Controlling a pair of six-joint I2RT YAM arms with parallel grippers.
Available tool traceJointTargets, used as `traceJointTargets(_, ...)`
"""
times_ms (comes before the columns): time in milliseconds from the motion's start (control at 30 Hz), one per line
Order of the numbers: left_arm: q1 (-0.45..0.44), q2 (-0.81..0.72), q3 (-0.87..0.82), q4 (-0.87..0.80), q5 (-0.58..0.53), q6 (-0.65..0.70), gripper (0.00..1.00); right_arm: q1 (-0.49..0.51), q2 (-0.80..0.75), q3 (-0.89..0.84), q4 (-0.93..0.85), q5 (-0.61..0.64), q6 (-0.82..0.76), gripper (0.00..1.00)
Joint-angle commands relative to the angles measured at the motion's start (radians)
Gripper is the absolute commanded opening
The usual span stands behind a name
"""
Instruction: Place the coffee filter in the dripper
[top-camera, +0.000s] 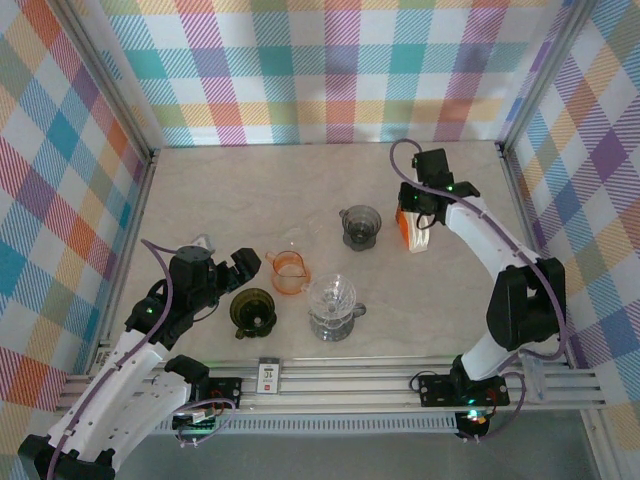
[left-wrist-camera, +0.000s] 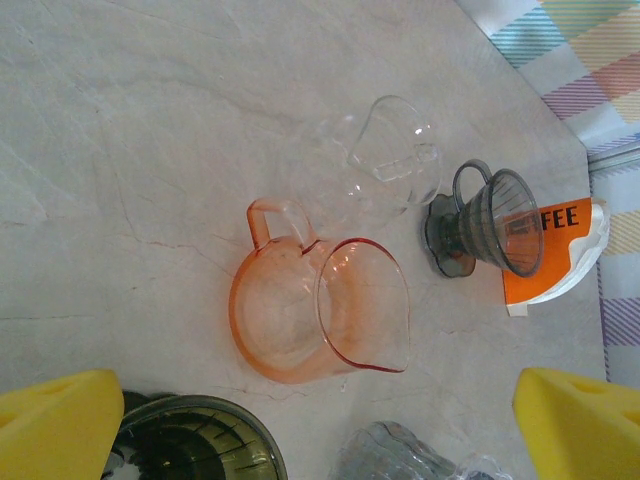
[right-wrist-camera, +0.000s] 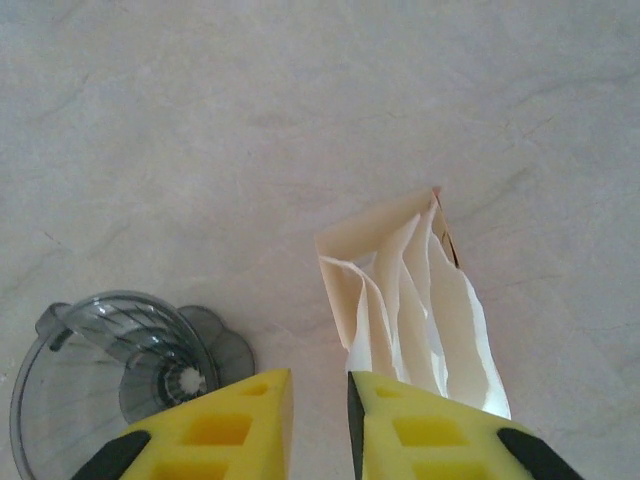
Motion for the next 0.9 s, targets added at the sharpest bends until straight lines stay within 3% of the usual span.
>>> traceJointTargets(0, -0.014, -0.010, -0.002, -0.003, 0.004, -0.016, 1.00, 0.011, 0.055, 0.051, -0.071, 0.054, 0.038, 0.23)
traceJointTargets(867, -0.014, -0.014, -0.012, -0.013, -0.008, -0.001, 1.00, 0.027, 0.166, 0.118, -0.120, 0.084, 0.053, 0.21)
